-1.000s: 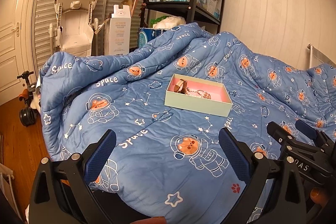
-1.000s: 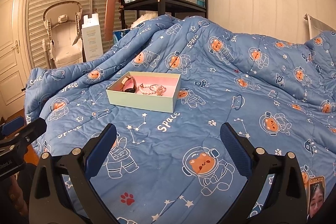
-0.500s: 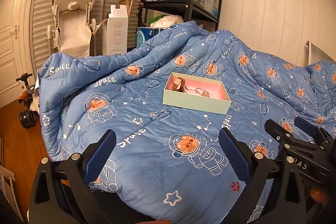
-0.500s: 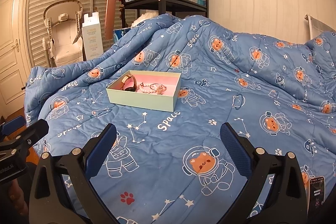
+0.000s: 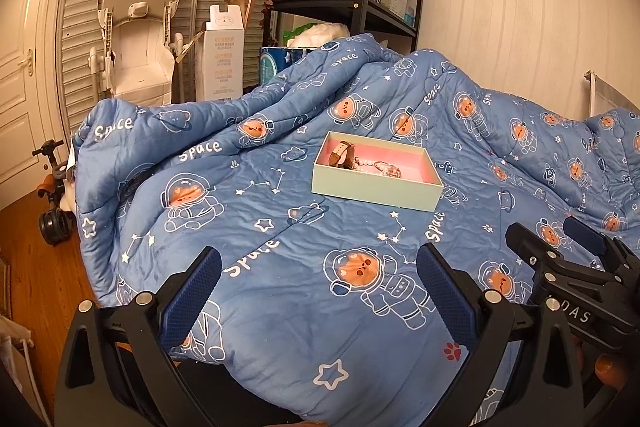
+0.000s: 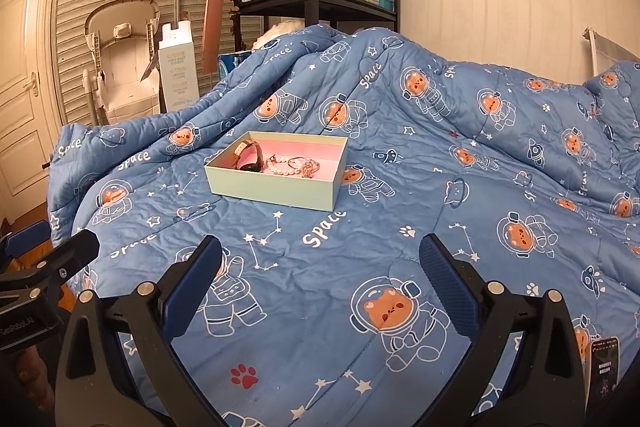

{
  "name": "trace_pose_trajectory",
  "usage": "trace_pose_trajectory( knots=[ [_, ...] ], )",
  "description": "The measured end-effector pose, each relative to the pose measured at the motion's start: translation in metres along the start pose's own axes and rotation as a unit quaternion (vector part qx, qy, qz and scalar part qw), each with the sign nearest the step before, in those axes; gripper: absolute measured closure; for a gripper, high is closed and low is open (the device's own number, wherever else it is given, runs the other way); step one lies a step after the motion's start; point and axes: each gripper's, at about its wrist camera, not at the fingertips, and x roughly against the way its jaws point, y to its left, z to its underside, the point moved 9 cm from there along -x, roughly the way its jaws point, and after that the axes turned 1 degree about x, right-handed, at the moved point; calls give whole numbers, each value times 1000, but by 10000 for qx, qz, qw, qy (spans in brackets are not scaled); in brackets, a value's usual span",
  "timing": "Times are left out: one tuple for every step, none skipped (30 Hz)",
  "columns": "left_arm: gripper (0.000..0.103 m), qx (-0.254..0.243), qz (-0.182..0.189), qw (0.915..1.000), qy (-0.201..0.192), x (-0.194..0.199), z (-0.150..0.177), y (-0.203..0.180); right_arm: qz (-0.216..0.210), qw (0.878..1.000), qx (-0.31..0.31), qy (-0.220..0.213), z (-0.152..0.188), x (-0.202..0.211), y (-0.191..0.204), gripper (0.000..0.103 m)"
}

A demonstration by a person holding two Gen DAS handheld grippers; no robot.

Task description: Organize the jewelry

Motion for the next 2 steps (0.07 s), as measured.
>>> trace_pose_trajectory(
  knots=[
    [7,7,-9,10000,8,0,0,0,-3,10000,-3,0,0,0,0,6],
    [7,17,-14,10000,14,-1,0,1,-4,10000,-7,0,0,0,0,6]
  ],
)
